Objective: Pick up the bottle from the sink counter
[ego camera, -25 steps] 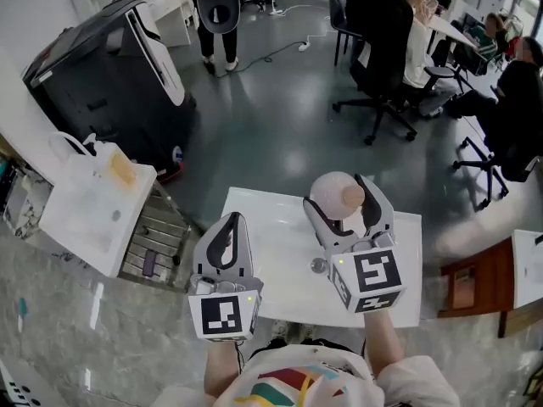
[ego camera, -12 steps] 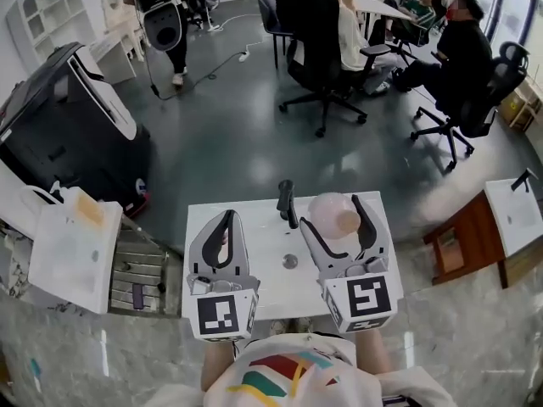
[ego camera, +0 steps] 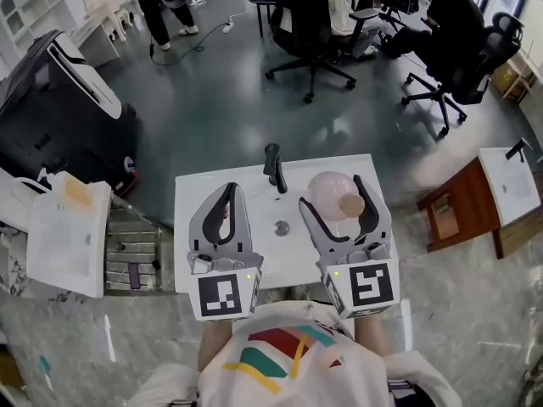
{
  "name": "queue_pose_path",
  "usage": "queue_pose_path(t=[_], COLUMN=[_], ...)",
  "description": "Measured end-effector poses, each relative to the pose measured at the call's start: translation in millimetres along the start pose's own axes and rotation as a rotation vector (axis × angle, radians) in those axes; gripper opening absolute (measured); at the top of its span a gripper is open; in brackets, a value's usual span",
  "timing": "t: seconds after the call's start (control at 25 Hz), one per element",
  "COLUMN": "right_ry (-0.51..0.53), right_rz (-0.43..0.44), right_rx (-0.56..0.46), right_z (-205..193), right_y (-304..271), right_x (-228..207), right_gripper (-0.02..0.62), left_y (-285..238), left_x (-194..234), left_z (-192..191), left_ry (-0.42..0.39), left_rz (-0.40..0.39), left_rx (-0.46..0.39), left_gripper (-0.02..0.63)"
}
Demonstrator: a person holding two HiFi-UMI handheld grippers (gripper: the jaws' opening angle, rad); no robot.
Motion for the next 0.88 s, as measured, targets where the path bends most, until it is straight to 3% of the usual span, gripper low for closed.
queue_pose_path(t=[0.32,0.88], right_ry=[-0.083,-0.062], right_rz=[0.050,0.076], right_rx=[0.011,0.009], right_z=[-7.7,-4.7], right_y=[1.5,-4.7], right_x=[-1.3,4.0], right_gripper=[0.385,0.385], left_y=[1.6,2.7], left_x=[-3.7,-0.1], left_z=[3.1,4.3], left_ry=[0.011,0.009], left_rz=[0.001,0.023], left_rx=[-0.014,-0.012], left_gripper=[0.018,0.018])
Point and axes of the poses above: the fingertips, and each gripper's own axes: y backward along the fingers, x to its left, z out of its top, the point moved 6 cm from there along y, backward along the fingers, and after that the axes turned 5 degrees about -z, right-handed, at the moved point
